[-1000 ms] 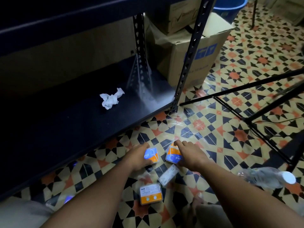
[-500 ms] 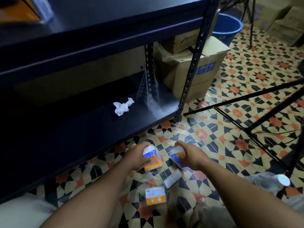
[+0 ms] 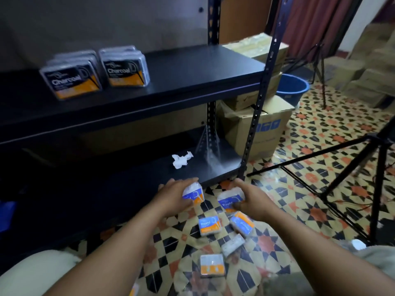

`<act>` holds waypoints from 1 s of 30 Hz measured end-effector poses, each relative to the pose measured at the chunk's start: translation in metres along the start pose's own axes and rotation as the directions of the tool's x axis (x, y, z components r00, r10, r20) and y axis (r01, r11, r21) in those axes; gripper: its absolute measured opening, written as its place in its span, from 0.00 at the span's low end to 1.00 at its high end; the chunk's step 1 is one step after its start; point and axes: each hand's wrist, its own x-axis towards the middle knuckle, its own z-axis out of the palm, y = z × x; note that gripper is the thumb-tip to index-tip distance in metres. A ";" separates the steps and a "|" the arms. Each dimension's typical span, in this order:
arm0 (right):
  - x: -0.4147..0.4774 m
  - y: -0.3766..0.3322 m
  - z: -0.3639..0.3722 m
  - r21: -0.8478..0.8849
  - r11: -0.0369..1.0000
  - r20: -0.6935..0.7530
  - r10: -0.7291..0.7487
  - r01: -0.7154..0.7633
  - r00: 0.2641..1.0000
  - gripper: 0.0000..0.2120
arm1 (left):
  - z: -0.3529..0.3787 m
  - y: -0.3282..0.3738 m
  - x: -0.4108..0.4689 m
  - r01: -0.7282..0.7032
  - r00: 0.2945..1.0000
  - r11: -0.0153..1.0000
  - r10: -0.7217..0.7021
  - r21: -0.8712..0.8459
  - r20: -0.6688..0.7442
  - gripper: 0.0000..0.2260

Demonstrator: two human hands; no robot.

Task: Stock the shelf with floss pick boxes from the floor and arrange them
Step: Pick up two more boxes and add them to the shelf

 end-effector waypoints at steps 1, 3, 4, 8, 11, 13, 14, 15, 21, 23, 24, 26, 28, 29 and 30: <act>-0.001 -0.010 -0.009 0.019 1.000 -0.042 -0.022 0.022 0.999 0.20 | -0.013 0.004 -0.006 -0.013 0.999 1.000 0.013 -0.006 -0.034 0.32; -0.004 -0.030 -0.029 0.061 0.996 -0.117 -0.052 0.059 0.992 0.21 | -0.042 0.013 -0.016 -0.056 0.991 0.998 0.060 0.031 -0.123 0.32; -0.005 -0.040 -0.039 0.076 0.993 -0.149 -0.074 0.086 0.986 0.21 | -0.056 0.017 -0.021 -0.071 0.983 0.996 0.080 0.060 -0.166 0.32; -0.004 -0.080 -0.087 0.060 0.969 -0.307 -0.210 0.239 0.928 0.22 | -0.116 0.039 -0.036 -0.112 0.931 0.980 0.162 0.167 -0.326 0.31; 0.006 -0.113 -0.126 0.025 0.953 -0.436 -0.262 0.303 0.861 0.20 | -0.159 0.060 -0.038 -0.142 0.872 0.962 0.234 0.235 -0.431 0.32; 0.016 -0.133 -0.151 -0.008 0.941 -0.511 -0.296 0.339 0.807 0.20 | -0.188 0.074 -0.035 -0.157 0.836 0.951 0.271 0.266 -0.477 0.32; 0.021 -0.142 -0.163 -0.028 0.935 -0.541 -0.310 0.352 0.782 0.20 | -0.201 0.080 -0.033 -0.161 0.822 0.947 0.284 0.278 -0.494 0.32; 0.027 -0.150 -0.174 -0.049 0.933 -0.563 -0.321 0.357 0.762 0.20 | -0.213 0.086 -0.029 -0.160 0.811 0.943 0.294 0.292 -0.505 0.32; 0.065 -0.179 -0.216 -0.056 0.939 -0.589 -0.304 0.338 0.748 0.19 | -0.256 0.105 0.010 -0.093 0.835 0.948 0.241 0.304 -0.494 0.30; 0.081 -0.179 -0.219 -0.084 0.947 -0.568 -0.302 0.311 0.766 0.20 | -0.258 0.110 0.024 -0.083 0.836 0.957 0.219 0.278 -0.503 0.26; 0.089 -0.177 -0.220 -0.102 0.949 -0.549 -0.304 0.298 0.779 0.19 | -0.258 0.112 0.030 -0.083 0.830 0.962 0.210 0.259 -0.517 0.22; 0.105 -0.171 -0.221 -0.117 0.955 -0.522 -0.294 0.274 0.801 0.19 | -0.256 0.115 0.044 -0.072 0.813 0.966 0.202 0.249 -0.546 0.18; 0.117 -0.167 -0.223 -0.135 0.963 -0.526 -0.267 0.231 0.807 0.19 | -0.254 0.115 0.060 -0.037 0.784 0.951 0.219 0.307 -0.581 0.18; 0.123 -0.166 -0.225 -0.173 0.963 -0.532 -0.268 0.207 0.803 0.19 | -0.253 0.114 0.068 -0.016 0.763 0.940 0.231 0.340 -0.604 0.18; 0.128 -0.166 -0.227 -0.231 0.955 -0.537 -0.284 0.185 0.795 0.19 | -0.252 0.113 0.076 0.009 0.743 0.930 0.239 0.367 -0.625 0.18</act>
